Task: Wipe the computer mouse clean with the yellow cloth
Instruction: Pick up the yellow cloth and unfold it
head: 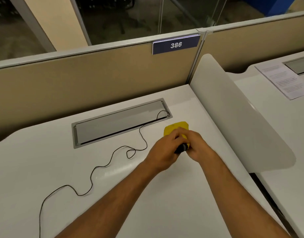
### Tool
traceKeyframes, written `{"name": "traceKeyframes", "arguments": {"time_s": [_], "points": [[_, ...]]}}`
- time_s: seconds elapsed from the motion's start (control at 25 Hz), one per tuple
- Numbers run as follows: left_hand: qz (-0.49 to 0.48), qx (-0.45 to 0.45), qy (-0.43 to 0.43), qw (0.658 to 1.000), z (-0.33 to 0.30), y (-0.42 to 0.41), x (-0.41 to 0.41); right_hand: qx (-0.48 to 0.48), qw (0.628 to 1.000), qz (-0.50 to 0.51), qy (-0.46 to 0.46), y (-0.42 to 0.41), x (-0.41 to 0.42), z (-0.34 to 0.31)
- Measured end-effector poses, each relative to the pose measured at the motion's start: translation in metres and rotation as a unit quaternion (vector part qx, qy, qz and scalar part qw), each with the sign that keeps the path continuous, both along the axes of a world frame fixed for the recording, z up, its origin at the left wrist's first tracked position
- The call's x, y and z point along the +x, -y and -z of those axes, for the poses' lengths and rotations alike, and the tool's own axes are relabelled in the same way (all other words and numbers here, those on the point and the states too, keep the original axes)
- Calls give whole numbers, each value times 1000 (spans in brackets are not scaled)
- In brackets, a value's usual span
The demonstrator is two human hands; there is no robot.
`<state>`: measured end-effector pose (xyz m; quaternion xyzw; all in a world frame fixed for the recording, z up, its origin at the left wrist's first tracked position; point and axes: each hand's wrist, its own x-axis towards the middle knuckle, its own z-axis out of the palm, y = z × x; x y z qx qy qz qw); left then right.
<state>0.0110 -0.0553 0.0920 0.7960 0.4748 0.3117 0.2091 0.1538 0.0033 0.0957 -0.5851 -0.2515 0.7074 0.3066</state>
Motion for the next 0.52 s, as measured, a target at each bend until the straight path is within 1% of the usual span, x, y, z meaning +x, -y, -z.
{"name": "traceKeyframes", "arguments": {"time_s": [0.04,0.08,0.2,0.24,0.28,0.36,0.4,0.44,0.52], "points": [[11,23,-21,999,-7,13,-7,-4,1000,-10,-7,9,-7,-6],[25,27,-36,999,-14,27,-16,-2,1000,-14,-3,19,-16,-11],[72,-23,-44,996,-32,74,-52,37,997,4,66,59,-46,-27],[63,-44,-25,997,-38,90,-65,54,994,11,90,74,-57,-33],[32,-56,8,998,-45,107,-78,72,991,15,109,91,-68,-39],[-79,-68,100,990,-58,138,-103,112,983,11,143,128,-93,-54],[-142,-89,147,975,-64,152,-114,130,979,2,158,146,-105,-62],[-195,-133,194,952,-70,164,-124,146,975,-14,169,162,-116,-68],[-253,-255,286,889,-80,188,-146,177,966,-62,175,195,-138,-79]]}}
